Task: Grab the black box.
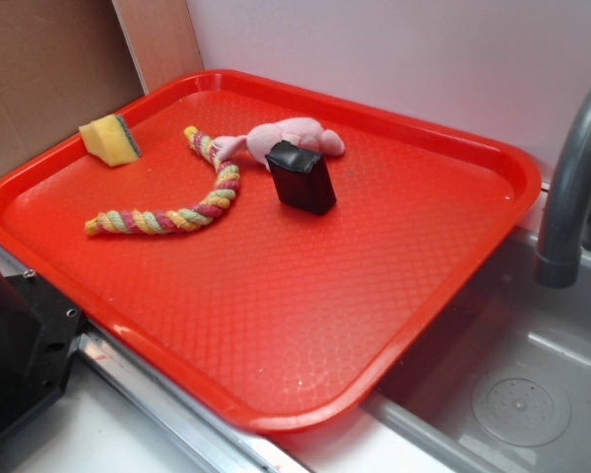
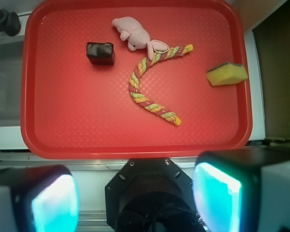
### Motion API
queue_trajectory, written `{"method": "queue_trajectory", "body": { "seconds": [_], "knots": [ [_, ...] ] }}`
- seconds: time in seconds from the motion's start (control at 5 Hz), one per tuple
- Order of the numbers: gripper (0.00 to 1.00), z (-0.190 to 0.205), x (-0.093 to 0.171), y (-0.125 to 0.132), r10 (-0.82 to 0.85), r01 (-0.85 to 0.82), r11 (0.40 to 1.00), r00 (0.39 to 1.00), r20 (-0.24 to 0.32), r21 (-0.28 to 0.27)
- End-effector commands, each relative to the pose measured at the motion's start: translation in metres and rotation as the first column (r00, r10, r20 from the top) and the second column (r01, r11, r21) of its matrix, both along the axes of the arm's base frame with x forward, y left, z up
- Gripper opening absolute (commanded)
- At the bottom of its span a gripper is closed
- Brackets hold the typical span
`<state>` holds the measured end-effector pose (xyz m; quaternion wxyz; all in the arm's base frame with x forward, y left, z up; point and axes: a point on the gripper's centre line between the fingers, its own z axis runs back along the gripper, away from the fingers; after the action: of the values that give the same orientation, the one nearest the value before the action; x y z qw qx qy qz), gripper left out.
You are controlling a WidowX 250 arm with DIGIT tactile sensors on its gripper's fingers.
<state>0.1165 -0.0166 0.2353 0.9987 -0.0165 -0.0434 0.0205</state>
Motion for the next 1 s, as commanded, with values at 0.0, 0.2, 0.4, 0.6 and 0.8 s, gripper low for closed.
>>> {"method": "queue_trajectory", "body": {
  "seconds": [0.0,0.2,0.4,0.6,0.8],
  "knots": [
    [1.00,0.000,0.000,0.000,0.000,0.000,1.000,1.000,0.000,0.000],
    [1.00,-0.015,0.050,-0.004,-0.198,0.190,0.973,0.979,0.048,0.133],
    [1.00,-0.023,0.098,-0.013,-0.433,0.398,0.893,0.887,0.160,0.209],
    [1.00,-0.049,0.130,-0.026,-0.633,0.586,0.773,0.733,0.247,0.241],
    [1.00,-0.055,0.118,-0.026,-0.749,0.769,0.632,0.573,0.332,0.099]
  ]
}}
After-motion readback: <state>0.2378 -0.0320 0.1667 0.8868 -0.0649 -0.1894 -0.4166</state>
